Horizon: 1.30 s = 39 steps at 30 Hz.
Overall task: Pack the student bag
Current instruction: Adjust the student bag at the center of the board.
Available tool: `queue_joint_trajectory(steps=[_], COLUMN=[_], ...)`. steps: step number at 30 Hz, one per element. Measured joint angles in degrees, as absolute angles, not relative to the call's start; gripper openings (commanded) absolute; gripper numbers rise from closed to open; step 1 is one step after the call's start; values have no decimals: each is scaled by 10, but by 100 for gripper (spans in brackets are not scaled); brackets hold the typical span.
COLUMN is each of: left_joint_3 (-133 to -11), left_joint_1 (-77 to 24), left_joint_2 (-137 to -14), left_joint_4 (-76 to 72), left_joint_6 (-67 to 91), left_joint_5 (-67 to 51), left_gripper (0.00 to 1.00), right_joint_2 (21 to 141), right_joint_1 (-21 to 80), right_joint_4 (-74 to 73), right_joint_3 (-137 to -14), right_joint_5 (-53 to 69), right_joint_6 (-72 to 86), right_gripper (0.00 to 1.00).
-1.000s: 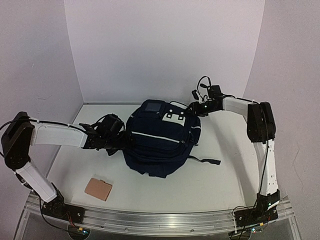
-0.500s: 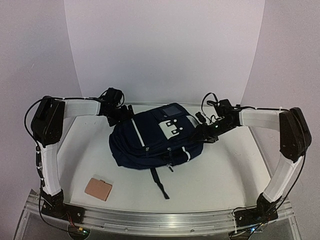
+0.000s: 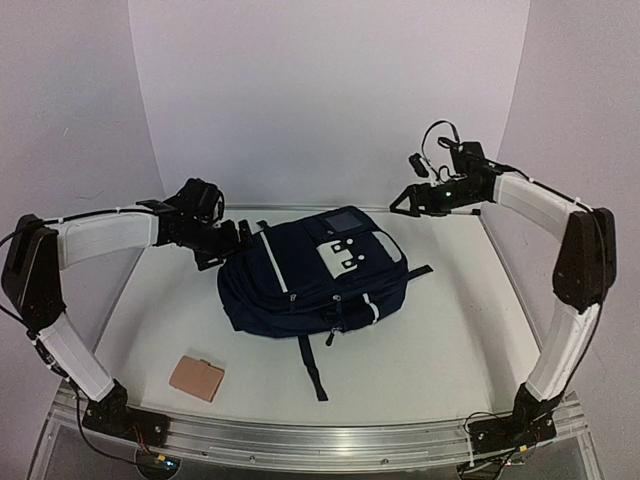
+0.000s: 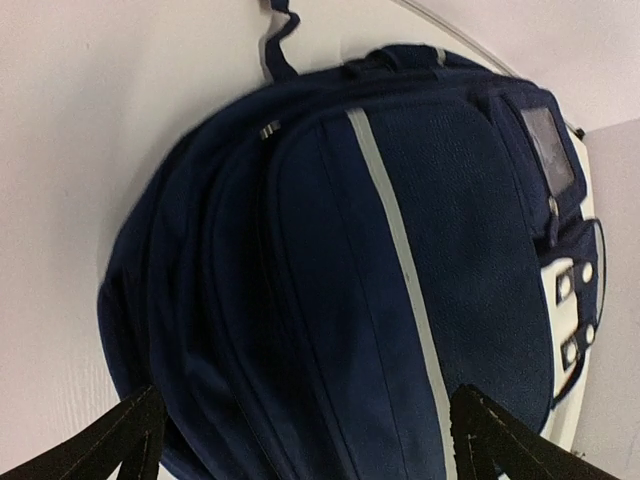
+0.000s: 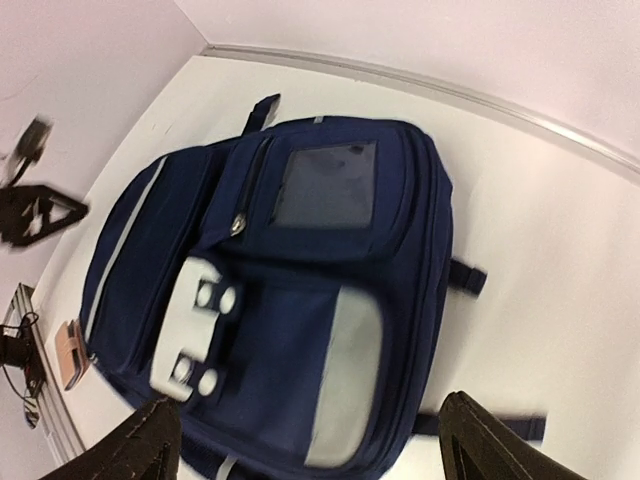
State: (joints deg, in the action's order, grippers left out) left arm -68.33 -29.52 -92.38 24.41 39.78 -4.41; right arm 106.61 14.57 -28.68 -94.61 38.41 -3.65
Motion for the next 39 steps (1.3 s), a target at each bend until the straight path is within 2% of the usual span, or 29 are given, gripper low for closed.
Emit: queue_joint_trajectory(steps=[4,8,11,15,19,24,28,32,39], left_joint_3=[-612,-568,-567,-601,-688,-804,-896,-982,-1195], left_joint_1=[-335,-349,-351,-344,-313,-275,-288,-359,-547], left_joint_2=[-889,-896,-922,-975,-1043,-1110,-1127,-1129,-1212], left_joint_4=[219,193,158,146,168,204,283,372,474], left_joint_6=[452,499,516,515,487,441,376,303,222], left_joint_5=[-54,-67,-76,-90,-108,-92,-33,40,62], left_gripper=[99,91,85,80,75,85,88,88,84], right_joint_2=[1196,1299,1325,1296,1226,1137,1107,1099,1088], right_joint_1=[143,142,141,138,131,146,175,180,180], right_joint_4=[-287,-303,-318,-303,-294,-311,-310,-290,-250], right_joint_3=[-1044,-1095,-1090,-1029,-918,-798,-751,-726,-705], right_joint_5=[400,437,470,501,506,520,528,531,535], right_joint_6=[-36,-36,-32,-36,-34,-27,-7,33,83], right_gripper=[81,69,58,47,42,41,39,39,39])
